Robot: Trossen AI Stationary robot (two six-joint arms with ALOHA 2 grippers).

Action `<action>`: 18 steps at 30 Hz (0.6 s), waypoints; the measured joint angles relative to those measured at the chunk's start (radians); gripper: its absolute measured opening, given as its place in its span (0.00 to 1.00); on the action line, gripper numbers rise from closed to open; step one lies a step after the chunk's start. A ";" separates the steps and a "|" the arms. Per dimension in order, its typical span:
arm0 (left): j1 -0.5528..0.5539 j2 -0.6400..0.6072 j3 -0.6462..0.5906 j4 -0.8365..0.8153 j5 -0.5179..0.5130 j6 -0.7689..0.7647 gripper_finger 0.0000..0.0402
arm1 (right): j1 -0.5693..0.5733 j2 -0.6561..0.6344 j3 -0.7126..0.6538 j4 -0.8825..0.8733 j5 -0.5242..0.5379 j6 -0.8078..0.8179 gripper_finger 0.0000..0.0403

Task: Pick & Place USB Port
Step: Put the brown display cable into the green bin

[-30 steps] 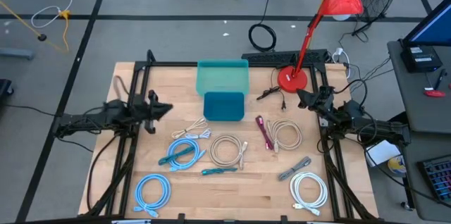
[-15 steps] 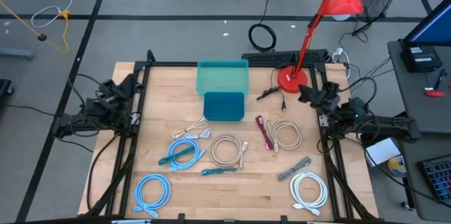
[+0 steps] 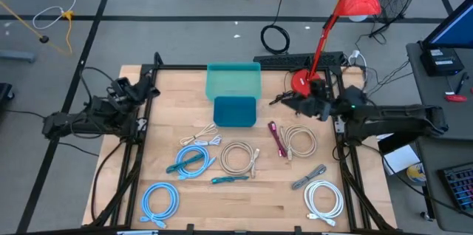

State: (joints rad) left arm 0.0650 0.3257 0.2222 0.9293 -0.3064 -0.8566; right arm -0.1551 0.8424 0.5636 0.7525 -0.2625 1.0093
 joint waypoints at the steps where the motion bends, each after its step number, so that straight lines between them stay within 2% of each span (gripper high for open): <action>1: 0.000 0.040 0.034 0.000 0.027 0.015 0.06 | 0.000 0.023 0.008 0.002 -0.021 0.008 0.42; 5: -0.001 0.178 0.195 -0.078 0.151 0.116 0.06 | 0.000 0.076 0.015 0.000 -0.085 0.025 0.41; 9: 0.000 0.274 0.394 -0.395 0.178 0.169 0.07 | 0.000 0.082 0.015 -0.030 -0.136 0.021 0.41; 12: 0.000 0.344 0.550 -0.658 0.211 0.226 0.12 | 0.004 0.071 0.018 -0.072 -0.160 -0.003 0.41; 15: 0.000 0.416 0.671 -0.828 0.254 0.281 0.22 | 0.028 0.056 0.090 -0.247 -0.158 -0.096 0.41; 18: 0.000 0.476 0.754 -0.896 0.285 0.341 0.31 | 0.055 0.056 0.230 -0.605 -0.130 -0.247 0.41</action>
State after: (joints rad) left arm 0.0650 0.8014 0.9764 0.0336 -0.0214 -0.5151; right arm -0.1005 0.8982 0.7941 0.1473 -0.3925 0.7624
